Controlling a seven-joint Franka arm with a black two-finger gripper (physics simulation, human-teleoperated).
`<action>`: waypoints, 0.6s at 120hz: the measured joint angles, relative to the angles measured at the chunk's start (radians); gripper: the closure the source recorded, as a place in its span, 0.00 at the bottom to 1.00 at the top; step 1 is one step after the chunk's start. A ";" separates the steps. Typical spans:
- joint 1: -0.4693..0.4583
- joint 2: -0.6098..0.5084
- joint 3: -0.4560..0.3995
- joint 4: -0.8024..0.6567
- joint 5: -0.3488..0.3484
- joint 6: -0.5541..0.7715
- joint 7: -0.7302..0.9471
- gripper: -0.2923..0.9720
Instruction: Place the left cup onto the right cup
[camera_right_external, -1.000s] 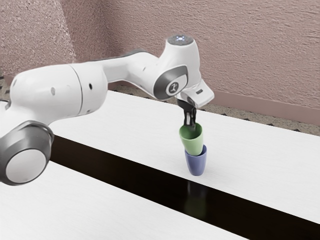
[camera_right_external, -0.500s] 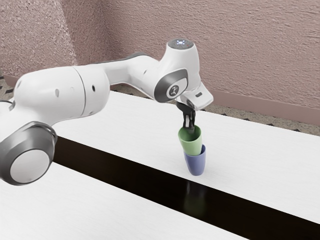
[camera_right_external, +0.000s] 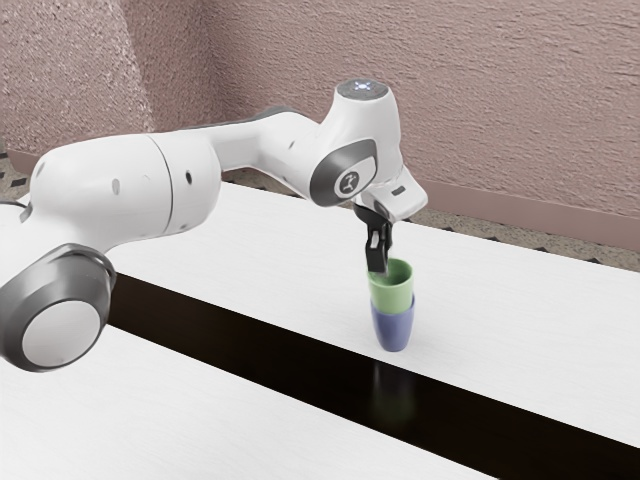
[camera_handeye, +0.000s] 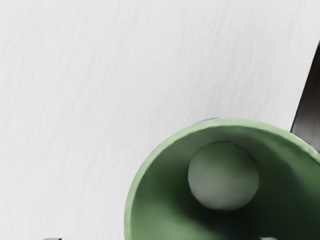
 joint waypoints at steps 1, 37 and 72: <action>0.000 0.000 0.000 0.000 0.000 0.000 0.000 0.34; -0.005 -0.008 0.008 -0.001 0.001 -0.004 0.010 0.26; -0.006 -0.024 0.018 -0.002 0.004 -0.015 0.018 0.24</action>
